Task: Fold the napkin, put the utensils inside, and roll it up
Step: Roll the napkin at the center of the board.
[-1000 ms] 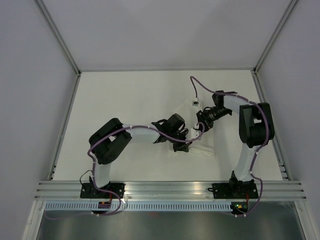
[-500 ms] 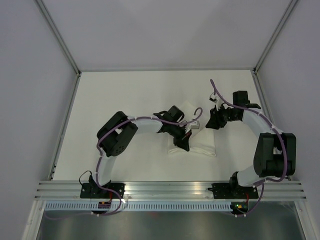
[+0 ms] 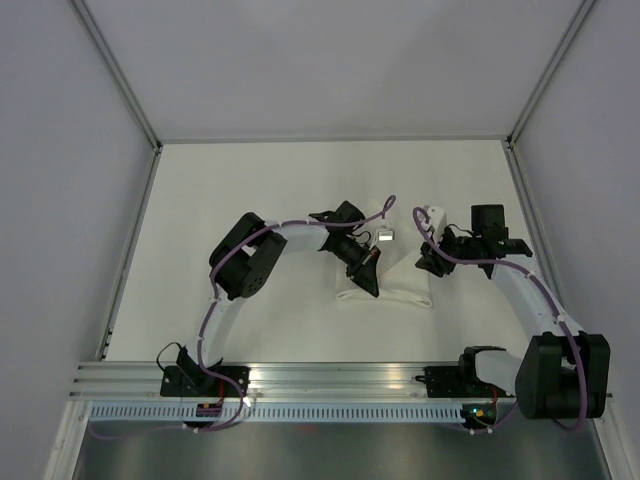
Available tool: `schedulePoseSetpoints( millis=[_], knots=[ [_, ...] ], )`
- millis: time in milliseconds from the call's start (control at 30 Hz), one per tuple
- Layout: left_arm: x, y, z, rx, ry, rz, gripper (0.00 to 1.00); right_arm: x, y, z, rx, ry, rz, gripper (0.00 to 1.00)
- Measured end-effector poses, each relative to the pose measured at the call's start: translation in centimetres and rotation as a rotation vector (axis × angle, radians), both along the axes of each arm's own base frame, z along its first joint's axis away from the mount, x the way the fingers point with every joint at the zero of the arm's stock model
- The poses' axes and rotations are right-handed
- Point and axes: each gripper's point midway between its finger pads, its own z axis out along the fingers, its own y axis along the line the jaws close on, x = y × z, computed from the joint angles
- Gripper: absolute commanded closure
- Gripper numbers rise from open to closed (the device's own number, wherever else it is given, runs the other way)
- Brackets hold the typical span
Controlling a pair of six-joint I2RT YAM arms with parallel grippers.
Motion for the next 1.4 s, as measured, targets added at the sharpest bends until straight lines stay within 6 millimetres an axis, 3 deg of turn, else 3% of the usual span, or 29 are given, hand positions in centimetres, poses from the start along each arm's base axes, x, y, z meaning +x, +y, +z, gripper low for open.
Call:
schedulePoseSetpoints(
  millis=[367, 700, 900, 1400],
  knots=[
    [0.4, -0.5, -0.4, 0.036, 0.204, 0.03, 0.98, -5.5, 4.8, -1.8, -0.108, -0.089, 0.267, 0.55],
    [1.1, 0.4, -0.7, 0.058, 0.379, 0.068, 0.98, -7.8, 4.8, -5.5, -0.216, -0.095, 0.358, 0.55],
    [1.0, 0.3, -0.7, 0.065, 0.438, 0.067, 0.98, -8.5, 4.9, -7.3, -0.27, -0.132, 0.389, 0.55],
    [0.9, 0.5, -0.4, 0.068, 0.531, 0.065, 0.98, -8.5, 9.0, -7.6, -0.309, -0.324, 0.467, 0.57]
  ],
)
